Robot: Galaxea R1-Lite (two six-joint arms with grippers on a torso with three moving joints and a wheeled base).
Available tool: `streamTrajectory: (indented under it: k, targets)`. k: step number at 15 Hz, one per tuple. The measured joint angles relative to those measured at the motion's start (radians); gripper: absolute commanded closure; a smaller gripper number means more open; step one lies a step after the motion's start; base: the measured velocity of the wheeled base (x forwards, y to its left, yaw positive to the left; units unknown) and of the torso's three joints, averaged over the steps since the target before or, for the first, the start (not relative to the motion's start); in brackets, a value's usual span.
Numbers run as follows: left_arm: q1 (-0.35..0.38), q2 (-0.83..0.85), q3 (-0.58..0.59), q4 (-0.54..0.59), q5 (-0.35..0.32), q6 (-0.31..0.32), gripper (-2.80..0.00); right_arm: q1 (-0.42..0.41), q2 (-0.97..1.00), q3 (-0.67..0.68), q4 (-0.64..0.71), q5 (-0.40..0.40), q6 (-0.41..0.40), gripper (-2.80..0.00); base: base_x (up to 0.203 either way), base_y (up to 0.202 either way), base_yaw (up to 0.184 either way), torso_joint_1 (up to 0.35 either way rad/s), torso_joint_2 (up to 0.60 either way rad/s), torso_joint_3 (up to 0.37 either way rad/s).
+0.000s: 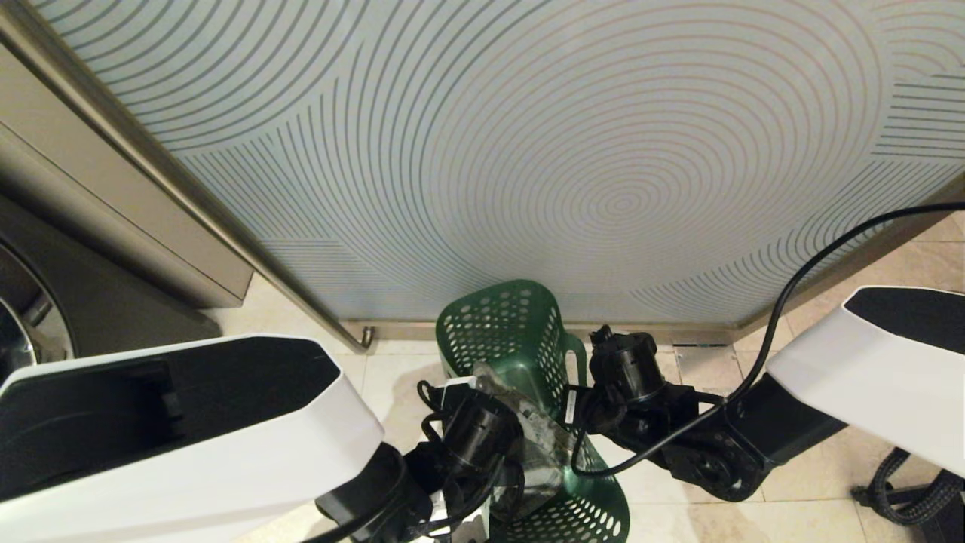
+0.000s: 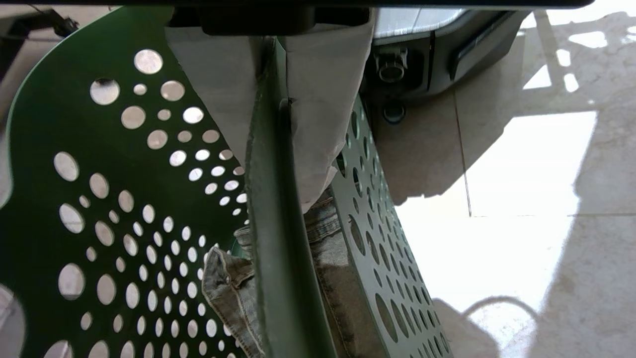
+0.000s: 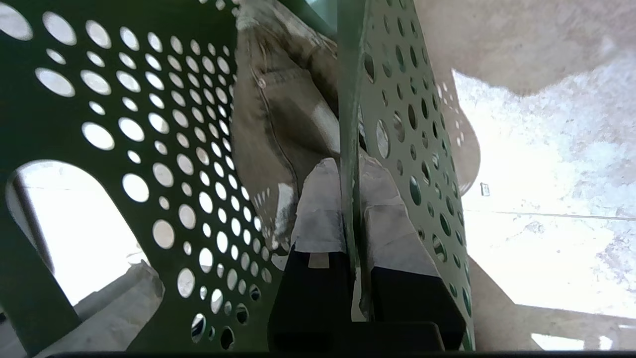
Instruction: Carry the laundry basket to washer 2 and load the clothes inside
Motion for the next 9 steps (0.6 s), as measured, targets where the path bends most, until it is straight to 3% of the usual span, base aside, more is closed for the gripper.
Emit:
streamTrajectory:
  k: [5,9]
  targets:
    - [-0.032,-0.123,0.099,0.006,-0.013,-0.001,0.0,0.057,-0.122,0.074,-0.002,0.009,0.0,0.0,0.0,0.0,0.0,0.0,0.0,0.0]
    - [-0.04,-0.223,0.168,0.003,-0.071,-0.02,0.0,0.099,-0.189,0.1,-0.003,0.009,0.001,0.0,0.0,0.0,0.0,0.0,0.0,0.0]
